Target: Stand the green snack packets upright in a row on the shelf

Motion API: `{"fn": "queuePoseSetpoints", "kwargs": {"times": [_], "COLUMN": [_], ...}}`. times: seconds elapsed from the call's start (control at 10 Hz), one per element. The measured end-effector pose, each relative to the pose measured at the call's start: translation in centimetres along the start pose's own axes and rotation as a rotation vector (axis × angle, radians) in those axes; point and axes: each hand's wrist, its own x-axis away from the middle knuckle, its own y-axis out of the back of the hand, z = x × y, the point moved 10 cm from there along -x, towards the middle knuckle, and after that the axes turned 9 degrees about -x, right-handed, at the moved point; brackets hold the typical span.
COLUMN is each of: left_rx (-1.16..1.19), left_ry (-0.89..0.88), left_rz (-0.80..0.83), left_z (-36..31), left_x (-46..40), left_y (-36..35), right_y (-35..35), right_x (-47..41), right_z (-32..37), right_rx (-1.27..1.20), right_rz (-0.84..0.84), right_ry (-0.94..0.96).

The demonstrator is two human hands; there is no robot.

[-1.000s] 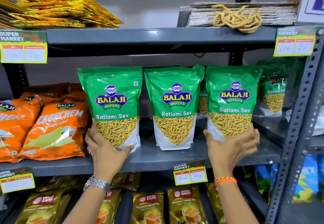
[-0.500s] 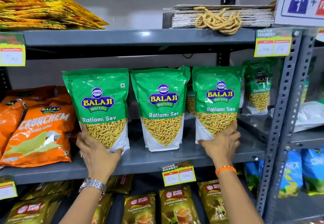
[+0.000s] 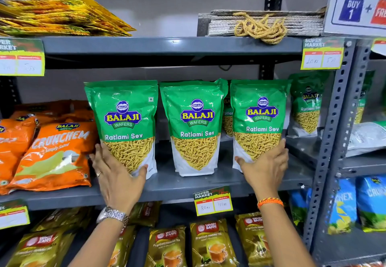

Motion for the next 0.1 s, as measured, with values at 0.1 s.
{"fn": "queuePoseSetpoints", "kwargs": {"times": [0.1], "left_rx": [-0.042], "left_ry": [-0.157], "left_rz": [-0.098], "left_z": [-2.63], "left_x": [0.00], "left_y": [1.70], "right_y": [0.95], "right_x": [1.41], "right_z": [4.76], "right_rx": [-0.074], "right_rz": [-0.079], "right_ry": [0.244]}}
